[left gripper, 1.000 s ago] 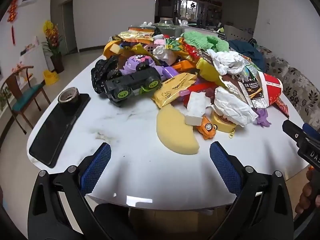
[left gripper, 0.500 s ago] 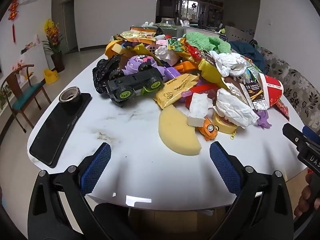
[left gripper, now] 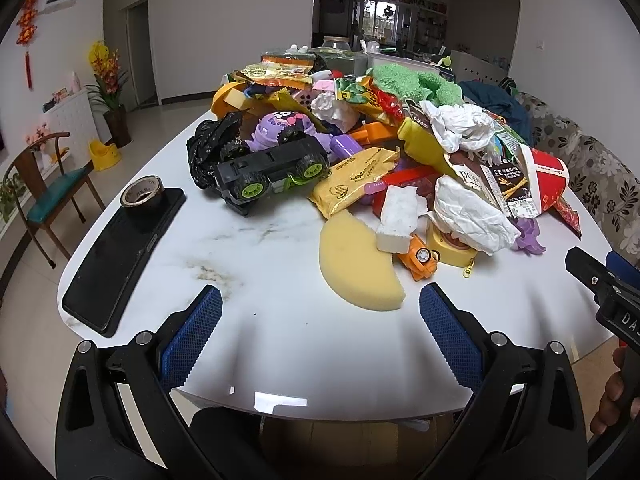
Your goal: Collect trash
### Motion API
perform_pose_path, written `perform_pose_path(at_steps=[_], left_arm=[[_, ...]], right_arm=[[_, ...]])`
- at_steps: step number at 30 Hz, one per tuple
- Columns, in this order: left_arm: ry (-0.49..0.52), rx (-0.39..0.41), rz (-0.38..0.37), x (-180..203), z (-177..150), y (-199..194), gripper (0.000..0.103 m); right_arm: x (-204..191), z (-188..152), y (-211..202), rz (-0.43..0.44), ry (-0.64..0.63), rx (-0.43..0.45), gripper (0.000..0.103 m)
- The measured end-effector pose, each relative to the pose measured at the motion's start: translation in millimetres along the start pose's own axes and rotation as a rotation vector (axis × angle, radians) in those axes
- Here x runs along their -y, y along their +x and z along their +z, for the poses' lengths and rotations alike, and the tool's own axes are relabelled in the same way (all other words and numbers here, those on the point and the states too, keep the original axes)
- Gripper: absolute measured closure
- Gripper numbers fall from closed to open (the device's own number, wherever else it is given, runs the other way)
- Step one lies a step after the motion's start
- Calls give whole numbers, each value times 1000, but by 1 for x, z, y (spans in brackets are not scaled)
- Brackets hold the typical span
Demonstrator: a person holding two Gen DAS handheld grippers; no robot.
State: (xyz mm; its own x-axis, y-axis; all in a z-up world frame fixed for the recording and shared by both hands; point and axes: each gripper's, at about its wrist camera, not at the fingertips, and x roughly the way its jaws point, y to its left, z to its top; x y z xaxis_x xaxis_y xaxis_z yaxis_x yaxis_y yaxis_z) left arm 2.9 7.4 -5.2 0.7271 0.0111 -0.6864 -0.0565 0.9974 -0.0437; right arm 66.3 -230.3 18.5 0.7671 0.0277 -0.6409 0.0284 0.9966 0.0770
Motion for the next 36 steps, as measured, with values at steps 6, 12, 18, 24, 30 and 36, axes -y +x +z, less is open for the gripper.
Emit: perform_pose_path(at_steps=[6,12,18,24,30,36], left_arm=[[-4,-7,1,-1,0,1,6],[4,-4,7,-1,0,1,6],[2,-4,7,0,0,0,6],[0,-7,7,-1,0,1,6],[0,-7,14,-3,-1,1,6],[-4,-11,13,-3,-1,3,6]], right_arm=[[1,0,1,3,2,-5,5],[2,0,1,6,2,-6,5],[2,-1,1,7,2,-7,5],[1,-1,2,6,-1,-9,5],[1,-2,1,8,-1,-15,5],[0,-3,3,11,-6,-22,5]])
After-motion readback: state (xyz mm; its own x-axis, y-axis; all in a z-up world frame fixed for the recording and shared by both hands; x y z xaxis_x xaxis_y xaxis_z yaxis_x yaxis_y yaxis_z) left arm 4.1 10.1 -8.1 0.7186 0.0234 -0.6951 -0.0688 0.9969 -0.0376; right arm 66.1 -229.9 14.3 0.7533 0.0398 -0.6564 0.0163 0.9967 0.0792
